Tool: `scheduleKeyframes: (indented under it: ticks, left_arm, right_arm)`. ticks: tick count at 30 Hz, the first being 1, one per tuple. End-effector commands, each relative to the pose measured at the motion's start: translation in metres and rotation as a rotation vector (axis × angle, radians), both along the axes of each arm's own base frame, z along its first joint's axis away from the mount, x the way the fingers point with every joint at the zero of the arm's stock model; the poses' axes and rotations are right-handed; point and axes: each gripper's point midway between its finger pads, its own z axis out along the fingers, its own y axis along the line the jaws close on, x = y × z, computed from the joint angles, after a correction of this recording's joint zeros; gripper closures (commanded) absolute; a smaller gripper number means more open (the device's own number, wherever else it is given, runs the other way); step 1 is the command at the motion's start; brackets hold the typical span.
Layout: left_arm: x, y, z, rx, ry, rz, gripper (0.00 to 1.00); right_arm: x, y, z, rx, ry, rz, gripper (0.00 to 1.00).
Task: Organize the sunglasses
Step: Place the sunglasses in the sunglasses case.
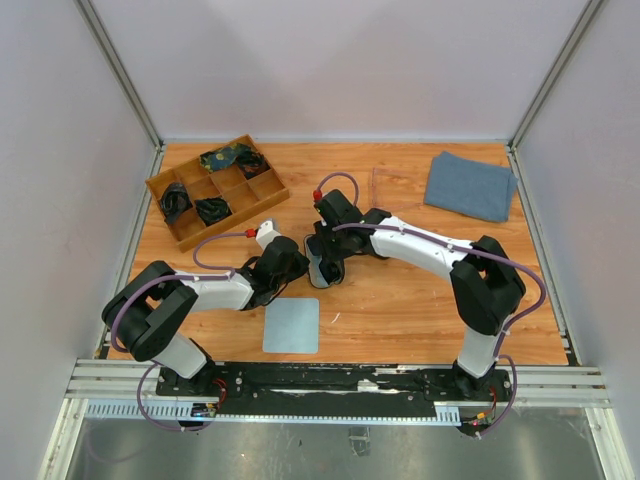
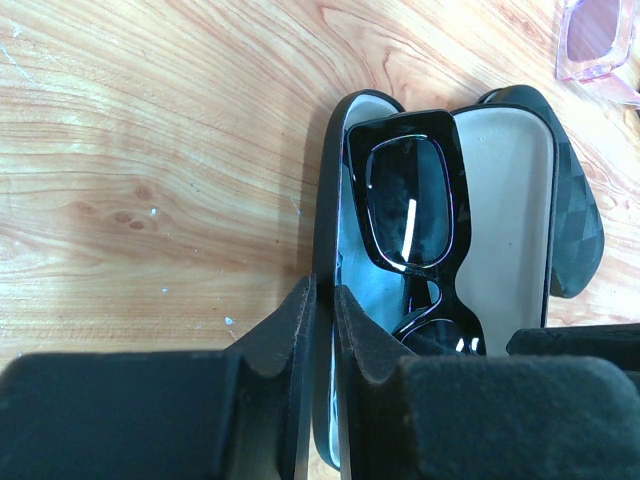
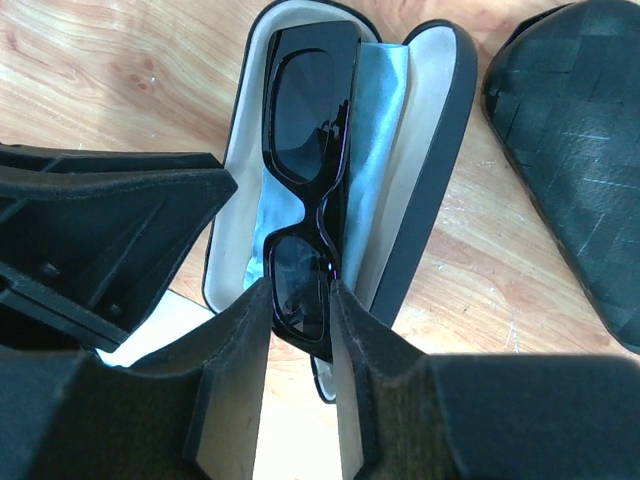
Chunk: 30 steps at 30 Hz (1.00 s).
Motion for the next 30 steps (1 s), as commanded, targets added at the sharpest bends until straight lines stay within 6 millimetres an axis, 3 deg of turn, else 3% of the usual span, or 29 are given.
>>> scheduleKeyframes:
  ticks: [1,10,19,30]
  left_arm:
    - [0.001,-0.004,0.004,-0.007,-0.024,-0.008,0.85]
    - [0.001,-0.004,0.003,-0.008,-0.023,-0.007,0.85]
    - [0.000,-0.005,0.002,-0.011,-0.022,-0.012,0.85]
    - [-0.001,-0.004,0.003,-0.012,-0.023,-0.014,0.85]
  right_arm:
    - [0.006,-0.002,0.015,-0.016,-0.055,-0.013,0.69]
    - [0.012,-0.019,0.035,0.011,-0.091,-0.060,0.59]
    - [0.019,-0.035,0.019,0.055,-0.028,-0.089,0.57]
    - [0.019,-0.024,0.007,0.113,0.015,-0.070,0.56]
